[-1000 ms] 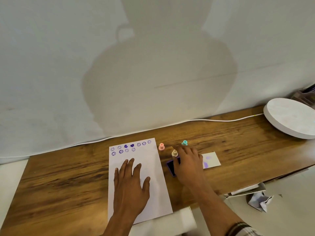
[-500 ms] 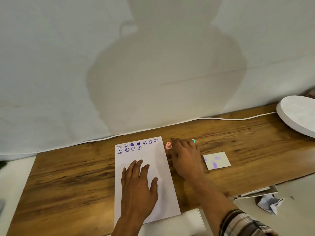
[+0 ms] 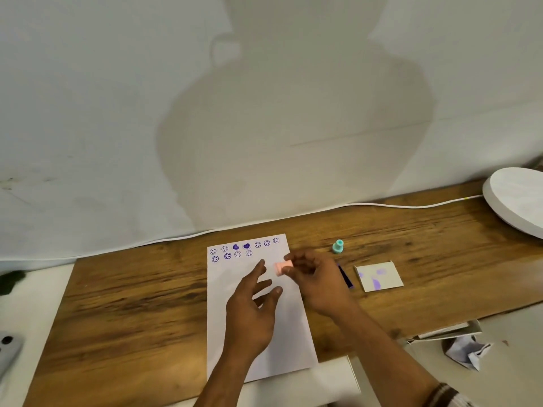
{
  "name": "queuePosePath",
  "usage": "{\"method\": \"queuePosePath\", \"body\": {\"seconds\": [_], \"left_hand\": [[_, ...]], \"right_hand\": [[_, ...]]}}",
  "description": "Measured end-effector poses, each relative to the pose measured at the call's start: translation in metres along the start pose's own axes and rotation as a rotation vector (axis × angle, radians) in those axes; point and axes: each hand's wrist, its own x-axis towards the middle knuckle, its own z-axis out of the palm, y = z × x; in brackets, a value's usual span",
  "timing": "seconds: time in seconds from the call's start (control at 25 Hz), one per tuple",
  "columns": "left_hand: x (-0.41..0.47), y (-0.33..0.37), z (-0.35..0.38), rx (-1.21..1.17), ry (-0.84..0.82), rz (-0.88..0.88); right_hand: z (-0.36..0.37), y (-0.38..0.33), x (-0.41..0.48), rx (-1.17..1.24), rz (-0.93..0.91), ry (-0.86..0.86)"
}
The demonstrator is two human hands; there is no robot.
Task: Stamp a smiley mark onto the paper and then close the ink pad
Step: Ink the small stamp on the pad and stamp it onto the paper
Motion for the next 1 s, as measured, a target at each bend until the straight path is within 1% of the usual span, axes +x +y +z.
{"method": "queuePosePath", "body": {"seconds": [0.08, 0.24, 0.4, 0.48, 0.56, 0.64, 0.68, 0.8, 1.0], "left_hand": [[-0.003, 0.006, -0.005, -0.044, -0.028, 0.003], [-0.012, 0.008, -0.009, -0.085, -0.078, -0.048], [-0.014, 0.008, -0.017, -0.247, -0.159, -0.121], [-0.013, 0.006, -0.019, -0.26, -0.131, -0.146], [-0.008, 0.0, -0.022, -0.189, -0.077, -0.145], [-0.004, -0.007, -0.026, -0.056, -0.035, -0.113], [-0.003, -0.01, -0.028, -0.003, -0.022, -0.1], [0.0, -0.018, -0.031, 0.059, -0.008, -0.085], [0.004, -0.021, -0.03, 0.063, 0.014, -0.07]], "right_hand": [[-0.001, -0.002, -0.024, 0.069, -0.005, -0.042], [-0.009, -0.002, -0.052, 0.15, 0.013, 0.008], [-0.011, -0.004, -0.062, 0.137, -0.013, 0.005], [-0.012, -0.002, -0.063, 0.102, -0.024, 0.033], [-0.018, 0.001, -0.057, -0.034, -0.007, 0.125], [-0.031, 0.009, -0.049, -0.222, -0.005, 0.226], [-0.038, 0.015, -0.044, -0.308, -0.022, 0.248], [-0.051, 0.03, -0.033, -0.507, -0.06, 0.264], [-0.047, 0.048, -0.025, -0.692, -0.126, 0.27]]}}
